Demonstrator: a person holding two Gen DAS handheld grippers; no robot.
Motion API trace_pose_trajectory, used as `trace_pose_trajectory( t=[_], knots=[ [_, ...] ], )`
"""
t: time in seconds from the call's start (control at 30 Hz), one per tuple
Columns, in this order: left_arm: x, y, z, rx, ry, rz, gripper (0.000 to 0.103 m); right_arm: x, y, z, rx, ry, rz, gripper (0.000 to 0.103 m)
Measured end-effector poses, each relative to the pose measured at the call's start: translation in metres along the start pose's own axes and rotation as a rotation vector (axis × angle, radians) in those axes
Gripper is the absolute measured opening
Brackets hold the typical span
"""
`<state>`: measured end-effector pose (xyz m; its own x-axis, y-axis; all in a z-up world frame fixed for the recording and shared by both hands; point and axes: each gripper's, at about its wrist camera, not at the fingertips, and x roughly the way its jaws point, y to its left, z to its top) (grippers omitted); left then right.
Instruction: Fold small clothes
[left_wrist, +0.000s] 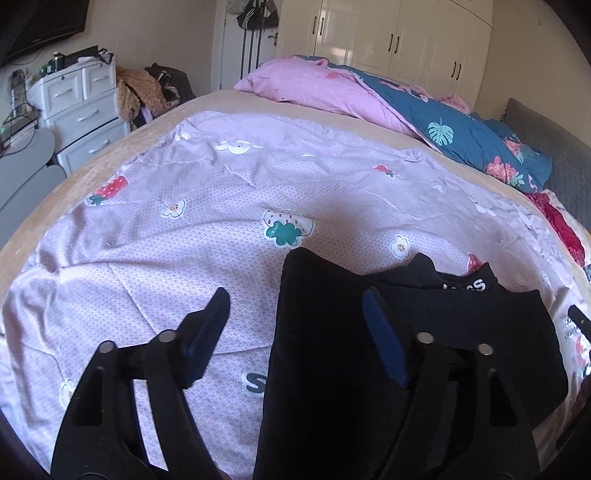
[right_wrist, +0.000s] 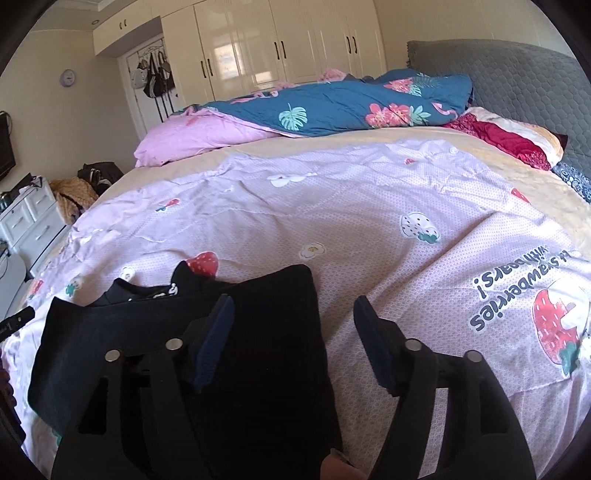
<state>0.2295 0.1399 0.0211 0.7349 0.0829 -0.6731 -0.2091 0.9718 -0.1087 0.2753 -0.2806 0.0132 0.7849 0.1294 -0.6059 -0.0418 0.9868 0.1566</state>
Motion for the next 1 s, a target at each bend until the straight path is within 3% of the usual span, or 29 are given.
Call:
trace_pose_trajectory(
  t=[0.07,0.2,0.47,0.8,1.0],
  knots=[
    [-0.003,-0.002,-0.002,0.007,-0.005,-0.003,0.076,-0.004,0.004,-0.001,-0.009,0.001,0.008,0.077],
    [-0.006,-0.006,-0.009,0.015,0.006,0.0,0.084,-0.011,0.01,-0.004,-0.026,-0.001,0.025,0.079],
    [-0.023,-0.011,-0.01,0.018,-0.02,-0.005,0.089,-0.022,0.013,-0.016,-0.019,0.009,0.046,0.086],
    [-0.041,-0.021,-0.021,0.028,-0.025,-0.03,0.089,-0.036,0.028,-0.037,-0.07,0.048,0.081,0.09],
    [-0.04,-0.024,-0.033,0.05,0.021,-0.045,0.089,-0.041,0.036,-0.053,-0.103,0.081,0.082,0.09]
  ],
)
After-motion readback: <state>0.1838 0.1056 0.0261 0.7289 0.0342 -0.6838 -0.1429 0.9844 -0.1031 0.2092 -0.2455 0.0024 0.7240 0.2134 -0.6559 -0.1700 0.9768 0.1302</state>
